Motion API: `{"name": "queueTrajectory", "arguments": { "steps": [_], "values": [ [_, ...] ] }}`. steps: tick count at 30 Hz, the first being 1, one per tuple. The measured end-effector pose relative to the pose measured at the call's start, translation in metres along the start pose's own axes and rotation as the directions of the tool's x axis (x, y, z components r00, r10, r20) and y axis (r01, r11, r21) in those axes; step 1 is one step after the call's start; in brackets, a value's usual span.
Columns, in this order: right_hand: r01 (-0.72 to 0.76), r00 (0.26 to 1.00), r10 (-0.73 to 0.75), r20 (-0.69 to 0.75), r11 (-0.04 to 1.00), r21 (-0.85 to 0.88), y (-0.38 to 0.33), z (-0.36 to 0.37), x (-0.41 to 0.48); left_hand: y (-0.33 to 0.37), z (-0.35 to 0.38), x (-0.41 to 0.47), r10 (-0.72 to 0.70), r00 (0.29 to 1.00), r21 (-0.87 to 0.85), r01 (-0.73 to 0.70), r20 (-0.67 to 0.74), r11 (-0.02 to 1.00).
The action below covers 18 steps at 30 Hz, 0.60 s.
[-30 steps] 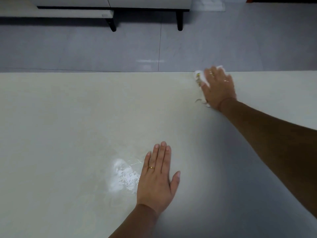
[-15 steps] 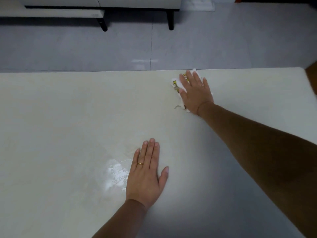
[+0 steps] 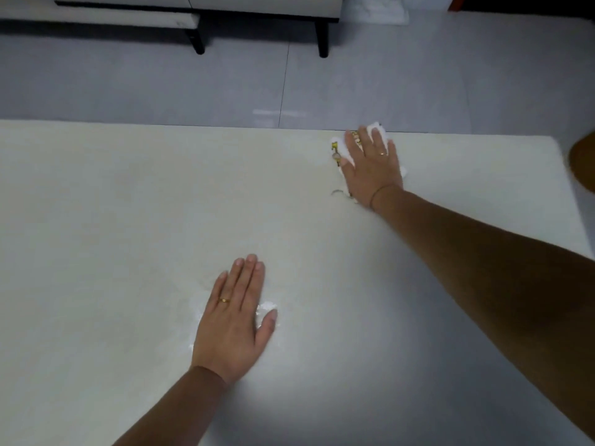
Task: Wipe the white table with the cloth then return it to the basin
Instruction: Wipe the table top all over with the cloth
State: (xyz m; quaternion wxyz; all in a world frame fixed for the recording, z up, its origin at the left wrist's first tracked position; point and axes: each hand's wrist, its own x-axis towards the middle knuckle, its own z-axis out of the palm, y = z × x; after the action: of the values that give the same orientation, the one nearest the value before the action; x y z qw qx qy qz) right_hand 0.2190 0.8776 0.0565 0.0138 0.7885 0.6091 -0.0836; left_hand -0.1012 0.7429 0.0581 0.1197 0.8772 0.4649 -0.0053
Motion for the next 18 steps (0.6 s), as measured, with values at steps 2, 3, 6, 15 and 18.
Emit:
{"name": "queueTrajectory", "arguments": {
  "steps": [2, 3, 6, 15, 18],
  "values": [
    [0.063, 0.998, -0.063, -0.007, 0.998, -0.001, 0.027, -0.003, -0.003, 0.0, 0.0, 0.0, 0.0, 1.0, 0.007, 0.0, 0.007, 1.0],
    [0.029, 0.999, -0.028, -0.019, 1.0, 0.003, 0.042, -0.004, -0.005, 0.001, -0.001, 0.0, -0.005, 1.0, 0.004, 0.005, 0.007, 1.0],
    [-0.164, 0.986, 0.165, -0.034, 0.986, 0.016, 0.075, -0.007, -0.009, 0.011, -0.004, 0.001, -0.087, 0.996, -0.022, 0.086, -0.019, 0.996],
    [-0.11, 0.993, 0.111, -0.034, 0.993, 0.033, -0.005, 0.008, -0.045, 0.123, 0.021, 0.016, -0.231, 0.971, -0.136, 0.222, -0.057, 0.966],
    [0.102, 0.994, -0.103, -0.027, 0.994, -0.027, 0.022, 0.007, -0.052, 0.122, 0.028, 0.016, -0.239, 0.969, -0.092, 0.233, -0.059, 0.968]
  ]
}}
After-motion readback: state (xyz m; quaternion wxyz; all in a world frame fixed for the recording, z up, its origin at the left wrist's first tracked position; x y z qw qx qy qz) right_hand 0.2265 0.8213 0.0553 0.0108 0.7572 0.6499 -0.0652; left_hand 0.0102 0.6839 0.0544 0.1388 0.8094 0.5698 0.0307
